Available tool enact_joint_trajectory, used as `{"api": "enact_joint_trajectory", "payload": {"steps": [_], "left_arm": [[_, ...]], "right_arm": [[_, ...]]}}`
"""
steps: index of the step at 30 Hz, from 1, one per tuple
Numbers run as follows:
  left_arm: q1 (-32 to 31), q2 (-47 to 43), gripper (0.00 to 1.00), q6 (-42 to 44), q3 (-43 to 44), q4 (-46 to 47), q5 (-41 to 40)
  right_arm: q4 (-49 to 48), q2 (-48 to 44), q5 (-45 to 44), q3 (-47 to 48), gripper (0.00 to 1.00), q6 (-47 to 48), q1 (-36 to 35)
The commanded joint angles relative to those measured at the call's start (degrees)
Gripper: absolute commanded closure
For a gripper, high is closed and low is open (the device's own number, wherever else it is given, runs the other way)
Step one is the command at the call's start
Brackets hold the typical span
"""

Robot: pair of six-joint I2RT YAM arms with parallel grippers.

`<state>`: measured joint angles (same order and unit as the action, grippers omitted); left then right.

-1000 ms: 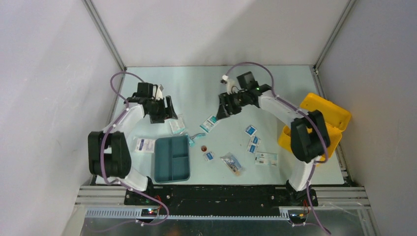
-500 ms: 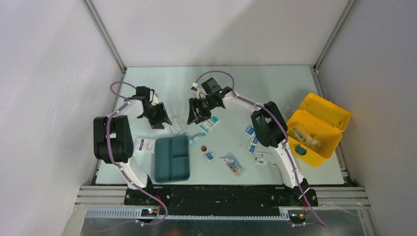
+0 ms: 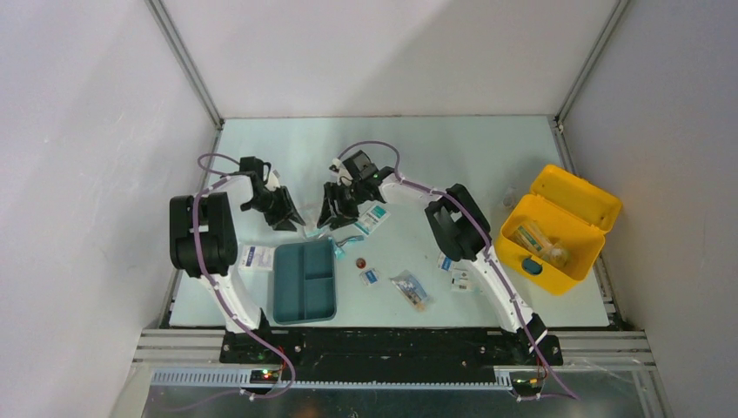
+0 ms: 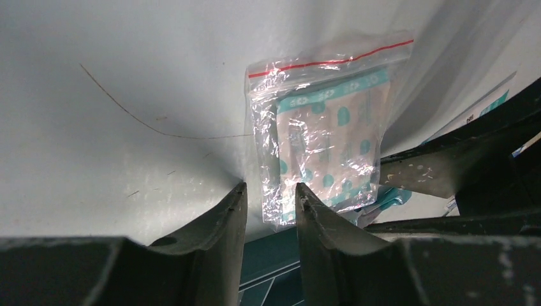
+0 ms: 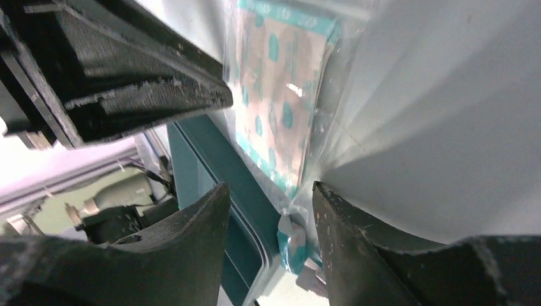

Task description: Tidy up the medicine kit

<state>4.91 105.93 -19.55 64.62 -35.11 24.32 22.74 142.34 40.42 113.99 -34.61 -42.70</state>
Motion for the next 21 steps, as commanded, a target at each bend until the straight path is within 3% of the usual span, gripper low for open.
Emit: {"api": "enact_joint_trajectory", "payload": {"steps": [1,3,8,11,16,21], "left_arm": [[-0.1,0.8,0.61,-0.4,1.4,0.2,1.1],[-0.1,0.9,0.62,-0.3,1.3,0.2,0.8],[-0.1,0.4,0.62,0.0,1.1,0.3,-0.6],[-0.1,-1.0,0.54,1.1,1.0,0.3,-1.8],[0.0,-8.7,0.36,3.6,0.3,0.5,-5.8],[-0.2,-17.4,0.29,4.8,-1.1,3.1,-3.0]], "right_arm": [[-3.5,3.9,-0.8,2.8,0.47,-4.3,-0.3],[-3.9,4.6,-0.4,2.8,0.54,-5.0,-0.4],[-4.1,2.9,-0.8,-0.2,0.83,-4.5,0.2],[-3.5,0.2,-0.4,-1.1,0.99,0.0,1.1],[-1.4,-11.8,-3.9,-8.6,1.00,8.0,4.1],[-3.0,-28.6,-8.9,-18.6,1.00,15.3,8.6]]}}
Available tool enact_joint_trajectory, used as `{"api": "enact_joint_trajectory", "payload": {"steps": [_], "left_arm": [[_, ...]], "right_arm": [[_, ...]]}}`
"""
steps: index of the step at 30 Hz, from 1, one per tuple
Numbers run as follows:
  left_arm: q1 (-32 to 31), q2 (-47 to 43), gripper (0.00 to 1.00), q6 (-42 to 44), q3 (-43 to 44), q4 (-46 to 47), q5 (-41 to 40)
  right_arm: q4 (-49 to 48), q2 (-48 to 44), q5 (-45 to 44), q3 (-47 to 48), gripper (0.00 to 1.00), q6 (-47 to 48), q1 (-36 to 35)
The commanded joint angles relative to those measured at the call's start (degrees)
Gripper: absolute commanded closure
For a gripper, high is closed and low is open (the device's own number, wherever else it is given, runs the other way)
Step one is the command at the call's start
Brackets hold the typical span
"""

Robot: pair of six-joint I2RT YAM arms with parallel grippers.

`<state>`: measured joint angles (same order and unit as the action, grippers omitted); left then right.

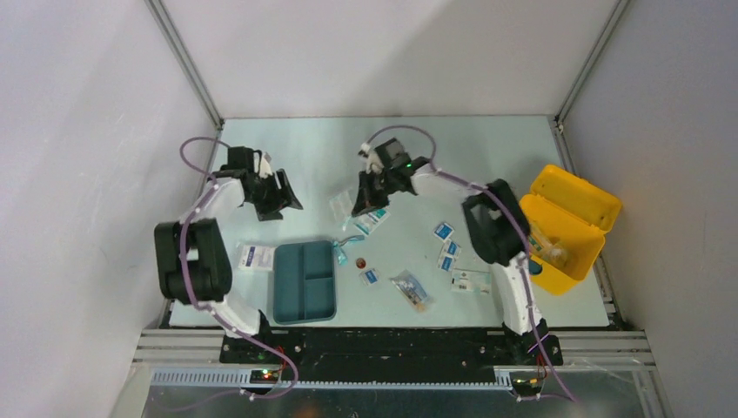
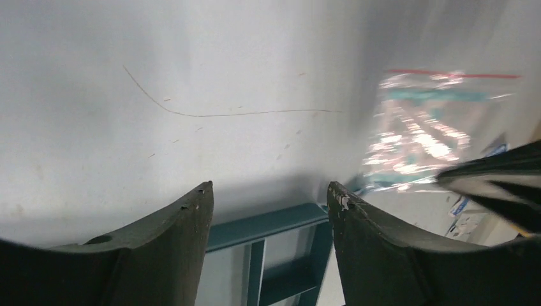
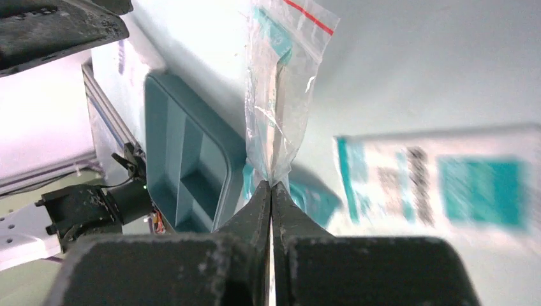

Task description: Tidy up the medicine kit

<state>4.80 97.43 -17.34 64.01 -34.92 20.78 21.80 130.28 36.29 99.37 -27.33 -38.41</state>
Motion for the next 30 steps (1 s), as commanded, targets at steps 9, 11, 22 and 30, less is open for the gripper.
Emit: {"api": "enact_joint_trajectory", "payload": {"steps": [9,11,22,30], "left_arm": [[-4.0,-17.9,0.29,6.7,-3.7,4.8,2.7],[-5.2,-19.4,0.29,7.4,-4.6,4.9,2.4],[-8.5,-21.5,0.29,9.0,-3.1,5.8,-1.0],[-8.7,-20.7,0.29,8.8,-2.9,5.8,0.0]], "right_arm": [[-0.5,-44.9,-13.0,-19.0,1.00,17.5,14.4],[1.7,-50.1,-13.8,-21.9,1.00,17.0,19.2],[26.5,-66.1,-10.3,-34.6,1.00,15.9,57.8],[32.6,-73.1,-8.6,-41.4,1.00,18.1,70.0]]}}
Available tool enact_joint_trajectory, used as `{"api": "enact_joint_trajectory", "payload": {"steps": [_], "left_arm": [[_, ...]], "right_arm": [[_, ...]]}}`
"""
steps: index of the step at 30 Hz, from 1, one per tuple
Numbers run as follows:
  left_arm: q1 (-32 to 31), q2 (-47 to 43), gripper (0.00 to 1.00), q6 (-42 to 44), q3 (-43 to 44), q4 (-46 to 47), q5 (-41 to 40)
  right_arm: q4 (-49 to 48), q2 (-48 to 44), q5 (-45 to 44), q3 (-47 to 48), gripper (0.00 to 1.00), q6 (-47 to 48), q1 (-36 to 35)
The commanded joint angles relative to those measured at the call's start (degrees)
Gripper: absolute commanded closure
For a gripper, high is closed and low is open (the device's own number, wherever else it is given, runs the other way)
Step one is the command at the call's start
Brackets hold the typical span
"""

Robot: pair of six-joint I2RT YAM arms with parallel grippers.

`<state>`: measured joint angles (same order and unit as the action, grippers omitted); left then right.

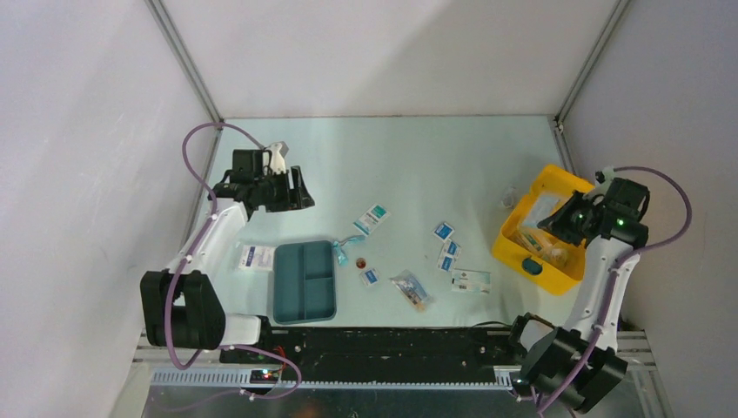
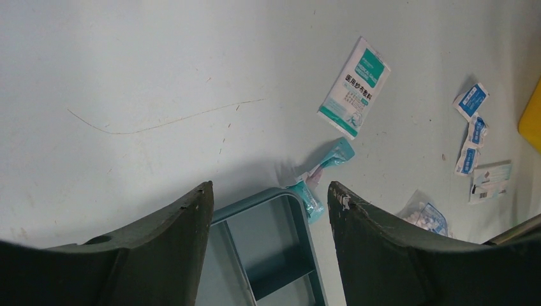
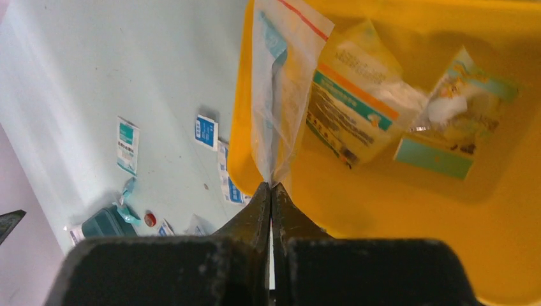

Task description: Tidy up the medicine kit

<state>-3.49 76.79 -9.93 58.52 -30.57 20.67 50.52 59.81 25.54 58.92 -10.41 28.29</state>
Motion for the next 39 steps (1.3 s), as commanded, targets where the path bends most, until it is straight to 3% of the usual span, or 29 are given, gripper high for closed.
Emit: {"api": "enact_joint_trajectory", "payload": {"steps": [1,28,34,39], "left_arm": [[-0.4,-0.1,0.29,1.4,2.6,1.5,0.1],[-0.5,2.4,0.29,1.6,3.4,1.4,0.6],[-0.5,2.2,0.29,1.7,3.4,1.4,0.4],[-0.5,1.7,0.29,1.7,3.4,1.5,0.3]], "right_arm": [[3.7,-2.9,2.7,-1.5,1.00,1.0,4.1],[-1.7,21.1,12.4,-0.8,0.99,1.9,4.2],[-1.4,24.3,11.9,-0.1,0.90,2.3,3.5],[-0.3,24.0,11.9,1.0,0.71,2.6,3.4]]}}
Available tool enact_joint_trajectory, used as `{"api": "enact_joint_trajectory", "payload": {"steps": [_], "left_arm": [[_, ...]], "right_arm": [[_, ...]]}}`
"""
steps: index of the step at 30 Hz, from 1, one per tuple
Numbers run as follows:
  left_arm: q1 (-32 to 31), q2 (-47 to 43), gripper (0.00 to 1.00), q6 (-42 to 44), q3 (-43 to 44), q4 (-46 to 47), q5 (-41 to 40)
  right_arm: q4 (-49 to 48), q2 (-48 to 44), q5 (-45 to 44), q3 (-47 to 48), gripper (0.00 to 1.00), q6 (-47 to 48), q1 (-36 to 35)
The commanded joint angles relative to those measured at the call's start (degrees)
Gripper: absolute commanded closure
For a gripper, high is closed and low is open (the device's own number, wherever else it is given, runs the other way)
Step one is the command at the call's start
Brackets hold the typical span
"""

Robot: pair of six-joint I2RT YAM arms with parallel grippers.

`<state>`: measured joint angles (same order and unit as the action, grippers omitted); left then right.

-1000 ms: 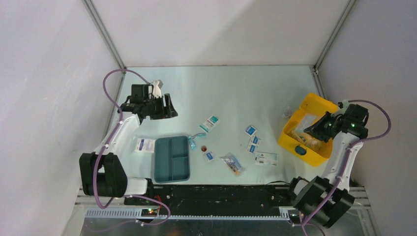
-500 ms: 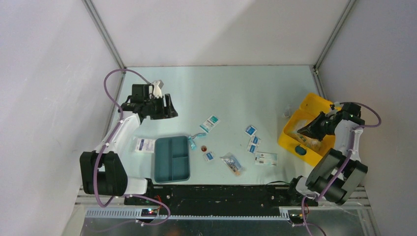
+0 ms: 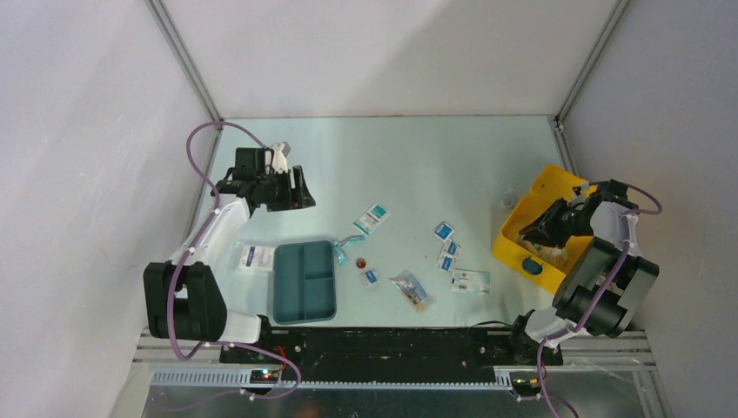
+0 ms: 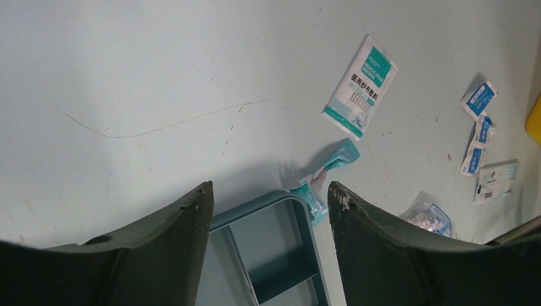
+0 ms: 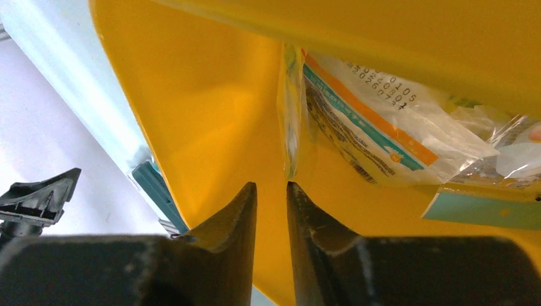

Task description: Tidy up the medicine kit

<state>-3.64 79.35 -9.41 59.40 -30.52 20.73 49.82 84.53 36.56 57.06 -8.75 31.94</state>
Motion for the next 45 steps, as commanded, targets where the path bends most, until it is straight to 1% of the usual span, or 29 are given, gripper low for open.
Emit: {"api": "enact_joint_trajectory", "payload": {"steps": [1,2,4,9,18,20,23,25,26,27,28,29,30,31,32,33,34,39,42,45], "left_arm": [[-0.4,-0.8,0.29,1.1,2.6,1.4,0.2],[-0.4,-0.9,0.29,1.1,2.6,1.4,0.2],[-0.4,-1.0,0.29,1.1,2.6,1.4,0.3],[-0.7,-1.5,0.29,1.4,2.5,1.4,0.0],[-3.0,-3.8,0.28,3.3,1.8,1.3,-3.2],[-4.3,-5.2,0.27,4.9,1.2,1.4,-3.6],[-6.9,-8.0,0.26,8.5,0.2,1.4,-3.9],[-9.4,-9.2,0.24,11.6,-0.3,1.4,-4.3],[-11.2,-9.4,0.24,12.5,-0.4,1.3,-4.6],[-12.0,-9.6,0.23,13.9,-0.5,1.3,-4.7],[-13.6,-9.4,0.22,14.4,-0.5,1.3,-5.0],[-15.2,-8.8,0.22,15.0,-0.4,1.1,-5.4],[-16.0,-7.7,0.22,15.3,0.0,1.0,-5.9],[-17.6,-7.0,0.22,15.7,0.4,0.7,-6.9],[-18.3,-5.6,0.22,15.9,0.7,0.5,-7.5],[-19.8,-4.9,0.22,16.1,1.4,0.2,-9.0],[-20.4,-3.3,0.22,16.1,1.7,0.1,-9.6],[-22.1,2.3,0.22,13.7,4.5,-0.6,-12.1],[-22.1,6.6,0.23,11.8,5.7,-0.6,-12.4],[-22.1,10.4,0.25,10.1,7.7,-0.6,-11.8]], "right_arm": [[0.7,-1.3,0.6,2.9,0.69,0.9,-0.2],[0.9,-1.6,0.3,3.1,0.64,0.9,-0.2],[1.5,-2.6,-0.5,3.5,0.59,1.3,-0.2],[3.5,-6.5,-3.3,4.6,0.53,2.4,0.1],[5.6,-17.7,-8.0,8.2,0.49,5.5,1.9],[4.2,-20.9,-8.1,9.0,0.43,5.7,2.0],[0.5,-25.2,-6.1,9.2,0.26,5.5,1.9],[-3.0,-27.8,-2.9,9.2,0.20,5.7,1.2],[-5.4,-29.1,-1.2,9.1,0.15,5.8,-0.1],[-6.6,-29.7,-0.9,9.2,0.13,6.1,-1.1],[-8.8,-30.6,-0.5,9.2,0.10,6.4,-3.6],[-9.9,-30.8,-0.8,9.2,0.09,7.1,-5.5],[-11.9,-30.8,-3.1,9.2,0.07,7.4,-10.3],[-12.8,-30.3,-4.6,9.2,0.06,8.2,-12.9],[-14.1,-29.8,-7.9,9.2,0.06,8.4,-18.7],[-15.0,-28.5,-9.4,9.3,0.05,10.0,-21.3],[-15.4,-27.5,-11.7,9.2,0.05,10.6,-26.3],[-17.4,-19.0,-14.6,9.4,0.08,14.9,-39.5],[-17.1,-15.6,-14.5,10.0,0.12,20.2,-43.1],[-18.7,-12.0,-14.9,10.0,0.16,20.1,-46.5]]}}
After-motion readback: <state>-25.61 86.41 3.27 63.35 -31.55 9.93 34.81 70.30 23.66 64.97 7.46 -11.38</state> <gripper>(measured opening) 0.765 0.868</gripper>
